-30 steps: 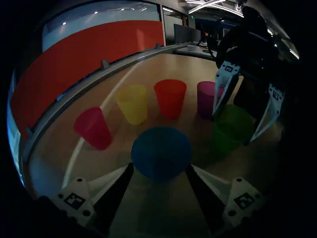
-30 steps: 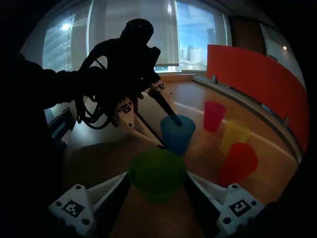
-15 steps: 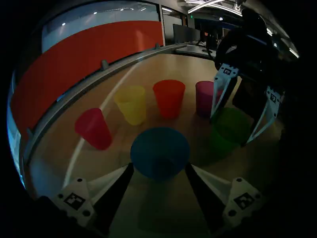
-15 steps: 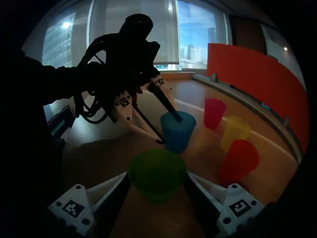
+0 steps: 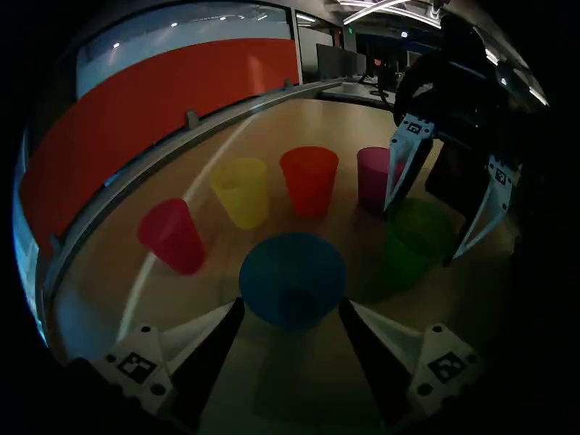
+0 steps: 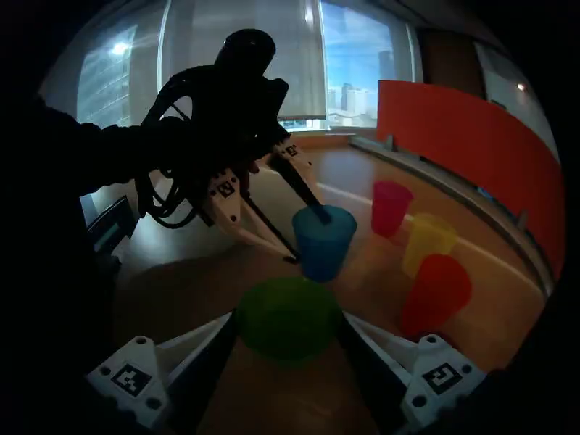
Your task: Pour water
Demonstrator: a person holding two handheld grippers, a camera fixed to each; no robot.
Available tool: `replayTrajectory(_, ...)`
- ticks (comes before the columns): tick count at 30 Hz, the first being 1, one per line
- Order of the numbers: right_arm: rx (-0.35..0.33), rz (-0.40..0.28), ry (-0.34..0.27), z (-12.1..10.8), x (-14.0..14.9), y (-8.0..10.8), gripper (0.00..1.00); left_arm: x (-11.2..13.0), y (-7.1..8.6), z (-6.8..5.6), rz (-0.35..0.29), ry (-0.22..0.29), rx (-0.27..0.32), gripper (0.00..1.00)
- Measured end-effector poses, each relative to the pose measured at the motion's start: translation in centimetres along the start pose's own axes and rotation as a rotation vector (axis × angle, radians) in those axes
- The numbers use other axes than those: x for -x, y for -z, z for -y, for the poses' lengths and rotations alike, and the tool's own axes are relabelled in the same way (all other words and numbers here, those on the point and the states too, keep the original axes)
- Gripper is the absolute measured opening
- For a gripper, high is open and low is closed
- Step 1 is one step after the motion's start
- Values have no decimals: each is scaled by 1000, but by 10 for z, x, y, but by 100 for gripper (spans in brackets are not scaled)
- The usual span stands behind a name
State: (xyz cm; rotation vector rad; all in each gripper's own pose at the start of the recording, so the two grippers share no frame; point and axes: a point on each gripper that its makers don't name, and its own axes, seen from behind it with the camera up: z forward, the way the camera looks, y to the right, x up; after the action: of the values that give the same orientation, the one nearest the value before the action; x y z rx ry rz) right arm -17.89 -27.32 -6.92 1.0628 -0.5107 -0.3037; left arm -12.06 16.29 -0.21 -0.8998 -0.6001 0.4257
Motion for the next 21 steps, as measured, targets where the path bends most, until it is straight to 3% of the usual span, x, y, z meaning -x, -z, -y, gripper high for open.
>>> replayTrajectory(21, 15, -22, 15, 2, -14, 12, 100, 6, 13, 3, 6, 17, -23, 97)
